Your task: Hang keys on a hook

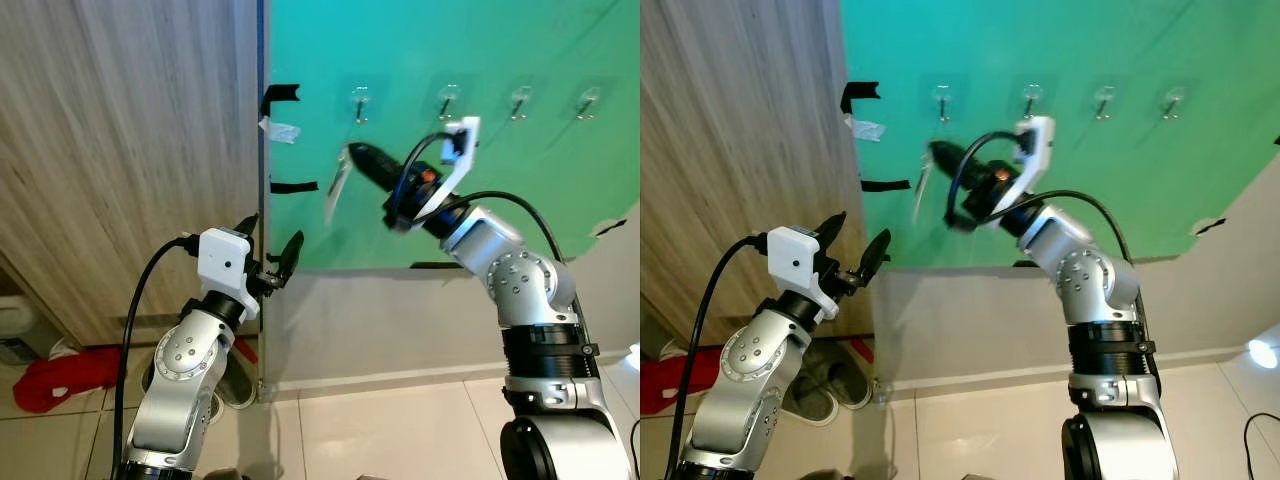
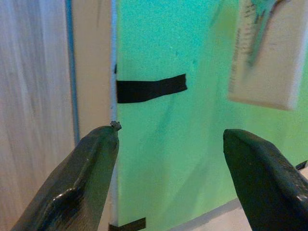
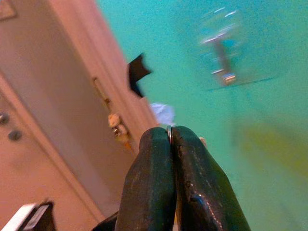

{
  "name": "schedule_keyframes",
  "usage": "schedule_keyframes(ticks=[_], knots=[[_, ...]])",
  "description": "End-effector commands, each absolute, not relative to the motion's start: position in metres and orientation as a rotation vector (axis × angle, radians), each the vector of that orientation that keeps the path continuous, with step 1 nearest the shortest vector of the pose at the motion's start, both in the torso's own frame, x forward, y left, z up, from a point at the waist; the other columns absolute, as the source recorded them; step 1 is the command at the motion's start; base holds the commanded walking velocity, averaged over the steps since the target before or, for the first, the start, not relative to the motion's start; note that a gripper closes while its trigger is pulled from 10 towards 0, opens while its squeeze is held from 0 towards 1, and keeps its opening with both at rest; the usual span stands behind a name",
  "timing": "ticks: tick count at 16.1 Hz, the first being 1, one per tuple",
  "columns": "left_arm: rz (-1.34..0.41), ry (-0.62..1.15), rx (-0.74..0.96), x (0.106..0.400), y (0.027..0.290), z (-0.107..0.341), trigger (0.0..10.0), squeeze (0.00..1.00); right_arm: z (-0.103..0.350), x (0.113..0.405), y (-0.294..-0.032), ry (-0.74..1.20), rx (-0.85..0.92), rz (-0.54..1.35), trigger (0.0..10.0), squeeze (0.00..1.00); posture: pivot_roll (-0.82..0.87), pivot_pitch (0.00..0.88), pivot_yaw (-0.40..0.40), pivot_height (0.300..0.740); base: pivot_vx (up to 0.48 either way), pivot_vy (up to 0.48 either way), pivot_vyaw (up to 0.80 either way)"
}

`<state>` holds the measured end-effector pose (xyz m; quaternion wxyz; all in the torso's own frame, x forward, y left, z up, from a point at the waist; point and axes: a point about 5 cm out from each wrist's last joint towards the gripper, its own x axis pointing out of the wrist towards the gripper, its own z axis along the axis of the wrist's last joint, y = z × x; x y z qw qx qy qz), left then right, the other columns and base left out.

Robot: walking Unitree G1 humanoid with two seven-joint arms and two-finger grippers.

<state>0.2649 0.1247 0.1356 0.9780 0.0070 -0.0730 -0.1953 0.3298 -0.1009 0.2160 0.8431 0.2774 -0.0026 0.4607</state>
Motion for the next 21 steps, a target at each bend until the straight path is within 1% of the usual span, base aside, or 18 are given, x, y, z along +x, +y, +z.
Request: schedule_keyframes(ticks=[1,5,10,15,18,21], knots=[[-0.404,-0.166,0.012,0.263,0.121,0.14,10.0,0.0,0.221,0.327,-0.102,-0.016,0.551,0.997,10.0,0.0,-0.03,0.02,-0.107,0.74,0.0,0.0,0.0],[-0.407,-0.165,0.012,0.263,0.12,0.14,10.0,0.0,0.224,0.334,-0.102,-0.043,0.552,0.952,10.0,0.0,-0.03,0.021,-0.105,0.74,0.0,0.0,0.0],[-0.41,-0.165,0.011,0.263,0.12,0.14,10.0,0.0,0.226,0.346,-0.112,-0.089,0.595,0.844,10.0,0.0,-0.03,0.025,-0.105,0.74,0.0,0.0,0.0],[-0.427,-0.162,0.022,0.261,0.119,0.138,10.0,0.0,0.232,0.345,-0.109,-0.117,0.611,0.87,10.0,0.0,-0.03,0.031,-0.103,0.74,0.0,0.0,0.0],[-0.432,-0.162,0.025,0.261,0.117,0.138,10.0,0.0,0.236,0.341,-0.103,-0.123,0.584,0.911,10.0,0.0,-0.03,0.033,-0.101,0.74,0.0,0.0,0.0],[-0.436,-0.162,0.024,0.261,0.117,0.138,10.0,0.0,0.24,0.343,-0.104,-0.14,0.575,0.905,10.0,0.0,-0.04,0.034,-0.1,0.74,0.0,0.0,0.0]])
